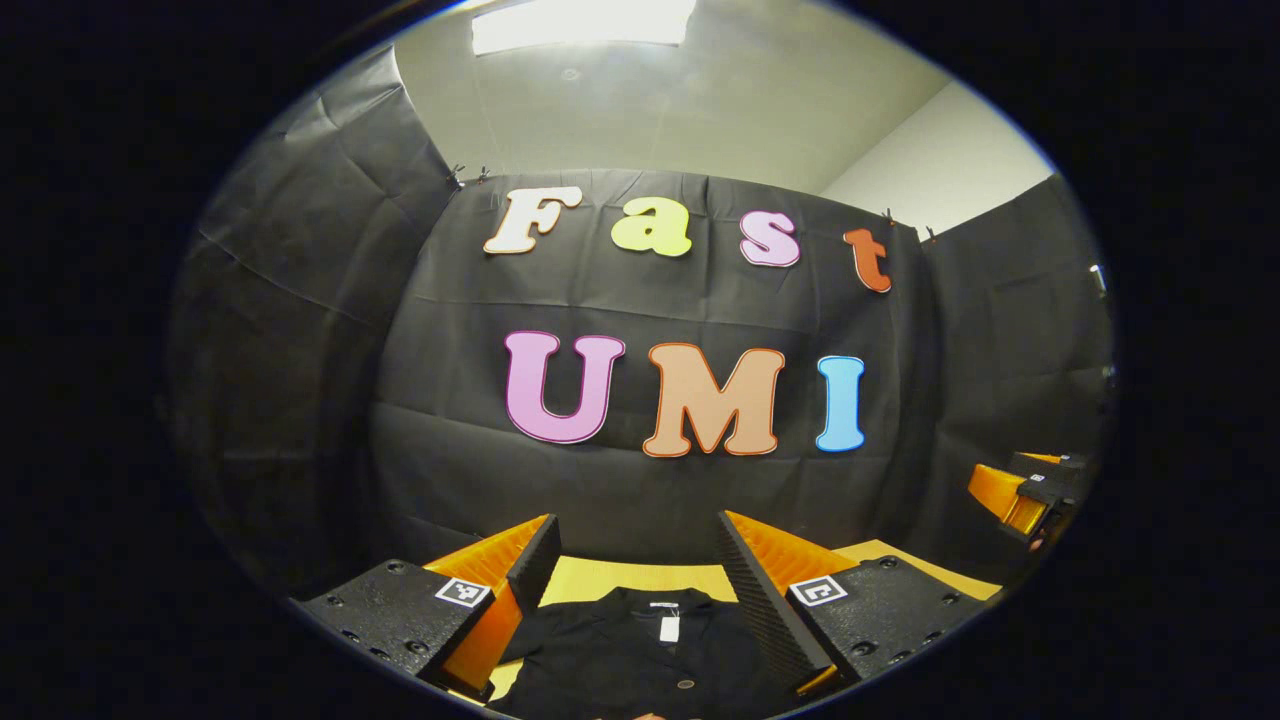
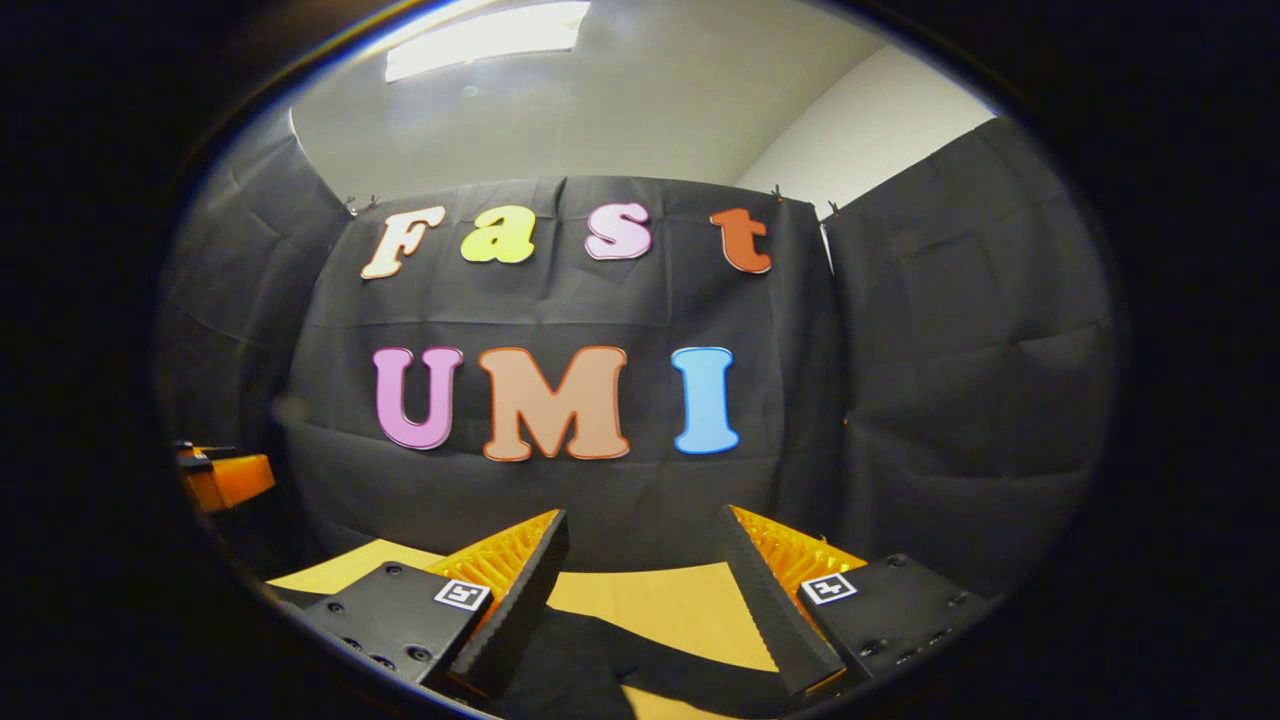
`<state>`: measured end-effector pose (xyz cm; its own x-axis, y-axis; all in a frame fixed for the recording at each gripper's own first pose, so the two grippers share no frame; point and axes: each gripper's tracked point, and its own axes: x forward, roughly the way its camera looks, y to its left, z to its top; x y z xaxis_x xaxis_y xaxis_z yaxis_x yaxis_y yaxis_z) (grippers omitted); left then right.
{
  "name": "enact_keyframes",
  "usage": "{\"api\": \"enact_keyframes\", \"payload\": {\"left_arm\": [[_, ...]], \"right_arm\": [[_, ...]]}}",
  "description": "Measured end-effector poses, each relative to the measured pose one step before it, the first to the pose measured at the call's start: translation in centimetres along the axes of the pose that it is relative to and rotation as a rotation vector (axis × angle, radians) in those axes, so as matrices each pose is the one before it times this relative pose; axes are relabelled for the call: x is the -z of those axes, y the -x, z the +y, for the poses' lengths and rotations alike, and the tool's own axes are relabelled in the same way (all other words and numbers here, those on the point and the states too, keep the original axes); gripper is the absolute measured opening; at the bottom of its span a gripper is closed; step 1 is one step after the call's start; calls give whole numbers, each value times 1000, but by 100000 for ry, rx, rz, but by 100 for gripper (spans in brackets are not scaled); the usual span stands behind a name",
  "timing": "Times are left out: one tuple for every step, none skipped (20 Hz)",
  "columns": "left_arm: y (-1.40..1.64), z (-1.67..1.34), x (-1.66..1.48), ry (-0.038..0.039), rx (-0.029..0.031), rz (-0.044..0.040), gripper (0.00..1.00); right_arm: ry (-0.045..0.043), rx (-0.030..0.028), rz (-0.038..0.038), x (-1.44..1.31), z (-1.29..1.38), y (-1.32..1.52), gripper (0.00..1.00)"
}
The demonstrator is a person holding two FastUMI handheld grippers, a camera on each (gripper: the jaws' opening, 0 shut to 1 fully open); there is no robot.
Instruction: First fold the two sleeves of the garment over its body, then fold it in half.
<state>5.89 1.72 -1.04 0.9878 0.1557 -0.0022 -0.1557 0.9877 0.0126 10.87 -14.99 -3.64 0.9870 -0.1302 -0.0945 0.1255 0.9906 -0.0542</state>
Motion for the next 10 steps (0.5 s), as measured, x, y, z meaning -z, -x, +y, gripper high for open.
{"api": "enact_keyframes", "payload": {"left_arm": [[-72, -456, 134, -241, -397, 171, 92], [-167, -364, -24, -210, -463, 118, 92], [-68, -469, 79, -338, -386, 73, 92], [-147, -377, -3, -428, -311, 152, 92], [-76, -426, 249, -497, -383, 279, 92], [-126, -456, 27, -404, -362, 304, 92], [-74, -417, 184, -307, -319, 345, 92], [-87, -357, 131, -362, -415, 318, 92], [-73, -375, 208, -408, -478, 315, 92], [-112, -390, 40, -476, -401, 349, 92]], "right_arm": [[870, 2127, 1756, 808, -1539, -617, 96], [1017, 2002, 1895, 627, -1503, -572, 96], [1053, 1896, 1797, 908, -1468, -632, 96], [1051, 1647, 2079, 909, -1297, -684, 96], [842, 1204, 2519, 1178, -1241, -599, 96], [727, 1190, 2954, 1174, -1130, -626, 97], [597, 1184, 3254, 1478, -1105, -834, 96], [599, 1315, 4227, 1414, -1104, -880, 97], [534, 1262, 3931, 1655, -1039, -895, 97], [542, 1449, 4001, 1445, -1019, -877, 97]]}}
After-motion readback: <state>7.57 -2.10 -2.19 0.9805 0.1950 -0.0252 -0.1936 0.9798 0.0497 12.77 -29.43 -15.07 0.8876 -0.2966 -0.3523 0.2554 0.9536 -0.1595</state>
